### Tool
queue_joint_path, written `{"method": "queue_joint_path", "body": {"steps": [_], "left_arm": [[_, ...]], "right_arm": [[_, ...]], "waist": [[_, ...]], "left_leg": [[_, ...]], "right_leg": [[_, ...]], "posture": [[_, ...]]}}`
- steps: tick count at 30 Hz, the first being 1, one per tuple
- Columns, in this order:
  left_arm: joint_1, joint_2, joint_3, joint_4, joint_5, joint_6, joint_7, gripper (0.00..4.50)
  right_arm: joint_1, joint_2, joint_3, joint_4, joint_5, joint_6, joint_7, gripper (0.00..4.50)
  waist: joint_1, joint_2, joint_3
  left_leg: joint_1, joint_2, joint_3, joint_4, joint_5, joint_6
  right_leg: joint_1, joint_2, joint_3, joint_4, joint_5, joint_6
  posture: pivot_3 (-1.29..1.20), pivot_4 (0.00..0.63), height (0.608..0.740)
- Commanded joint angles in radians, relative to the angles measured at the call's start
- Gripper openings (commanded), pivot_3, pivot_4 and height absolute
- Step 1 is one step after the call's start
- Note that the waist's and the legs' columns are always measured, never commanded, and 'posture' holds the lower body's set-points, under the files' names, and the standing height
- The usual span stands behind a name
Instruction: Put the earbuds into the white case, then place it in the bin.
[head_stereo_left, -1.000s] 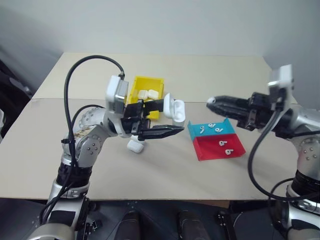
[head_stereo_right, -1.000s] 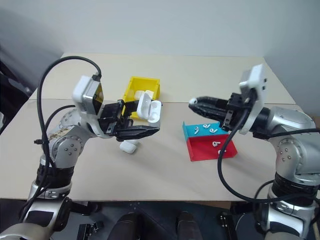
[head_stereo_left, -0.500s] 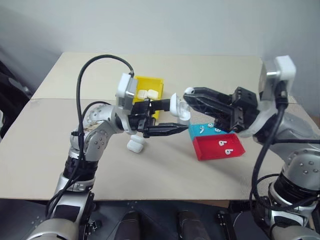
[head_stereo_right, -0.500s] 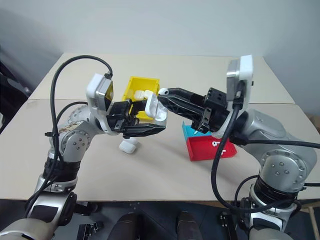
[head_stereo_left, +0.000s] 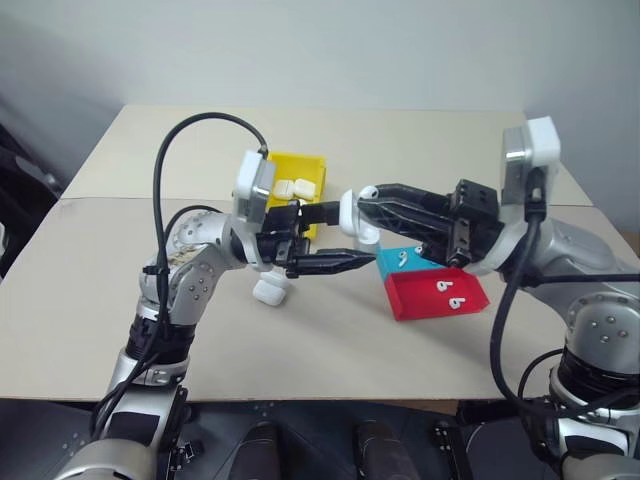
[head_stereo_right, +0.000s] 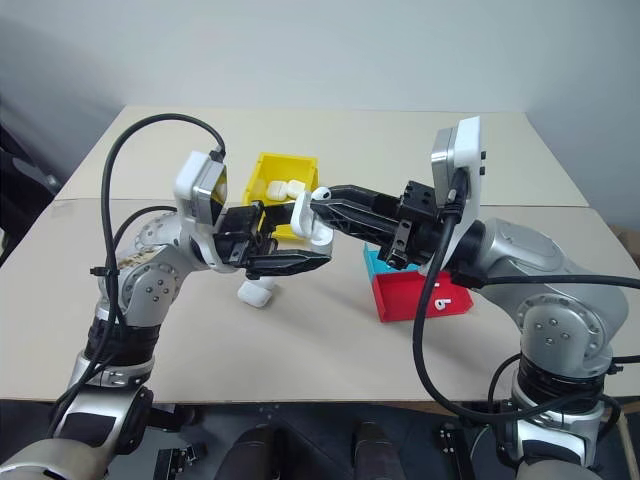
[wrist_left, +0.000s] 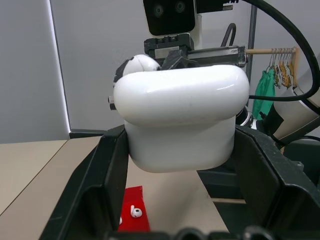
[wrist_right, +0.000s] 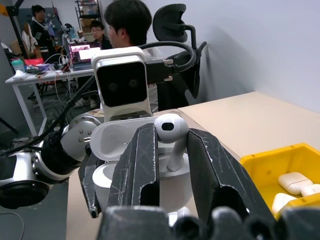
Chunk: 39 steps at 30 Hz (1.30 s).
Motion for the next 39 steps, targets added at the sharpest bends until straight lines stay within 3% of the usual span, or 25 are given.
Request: {"method": "queue_joint_path", "body": {"steps": [1,8,19,24,29,31,34,39], "left_arm": [[-0.008,-0.004,0.025,-0.042,-0.016,-0.017,-0.001,2.79],[-0.011,-0.015,0.026,-0.037,-0.004,-0.030,0.000,2.79],[-0.014,-0.026,0.031,-0.028,0.008,-0.035,-0.001,2.79],[-0.014,-0.026,0.034,-0.026,0.012,-0.037,0.000,2.79],[-0.003,-0.014,0.046,-0.030,0.019,-0.039,-0.004,2.79],[0.002,-0.014,0.051,-0.035,0.019,-0.038,-0.001,2.79],[0.013,-0.015,0.055,-0.045,0.022,-0.043,0.007,2.79],[0.032,-0.023,0.056,-0.072,0.024,-0.046,0.030,2.79]], "right_arm": [[0.005,-0.031,0.005,0.004,-0.011,-0.028,0.005,0.65],[0.020,-0.087,0.041,0.006,-0.022,-0.047,0.038,0.65],[0.038,-0.144,0.063,0.010,-0.031,-0.077,0.090,4.35],[0.027,-0.161,0.032,0.035,-0.032,-0.095,0.102,4.35],[-0.037,-0.285,0.031,0.163,-0.132,-0.140,0.210,4.35],[-0.076,-0.355,0.102,0.235,-0.240,-0.191,0.295,4.35],[-0.179,-0.437,0.312,0.399,-0.495,-0.317,0.429,4.35],[-0.371,-0.406,0.576,0.721,-0.843,-0.619,0.623,4.35]], "waist": [[0.000,0.000,0.000],[0.000,0.000,0.000],[0.000,0.000,0.000],[0.000,0.000,0.000],[0.002,0.000,0.000],[0.001,0.000,0.000],[-0.005,0.000,0.000],[-0.010,0.000,0.000]], "left_leg": [[0.000,0.000,0.000,0.000,0.000,0.000],[0.000,0.000,0.000,0.000,0.000,0.000],[0.000,0.000,0.000,0.000,0.000,0.000],[0.000,0.000,0.000,0.000,0.000,0.000],[0.000,0.000,0.000,0.000,0.000,0.000],[0.000,0.000,0.000,0.000,0.000,0.000],[0.000,0.000,0.001,-0.001,0.000,0.000],[0.000,0.000,0.002,-0.001,0.000,0.001]], "right_leg": [[0.000,0.000,0.000,0.000,0.000,0.000],[0.000,0.000,0.000,0.000,0.000,0.000],[0.000,0.000,0.000,-0.001,0.000,0.000],[0.000,0.000,0.000,0.000,0.000,0.000],[0.000,0.000,0.000,-0.001,0.000,0.000],[0.000,0.000,0.000,-0.001,0.000,0.000],[0.000,0.000,0.000,-0.001,0.000,0.000],[-0.002,0.000,0.001,-0.001,0.000,0.000]], "posture": [[0.00,0.150,0.740],[0.00,0.150,0.740],[0.00,0.150,0.740],[0.00,0.150,0.740],[0.00,0.150,0.740],[0.00,0.150,0.740],[0.00,0.150,0.740],[0.00,0.150,0.740]]}}
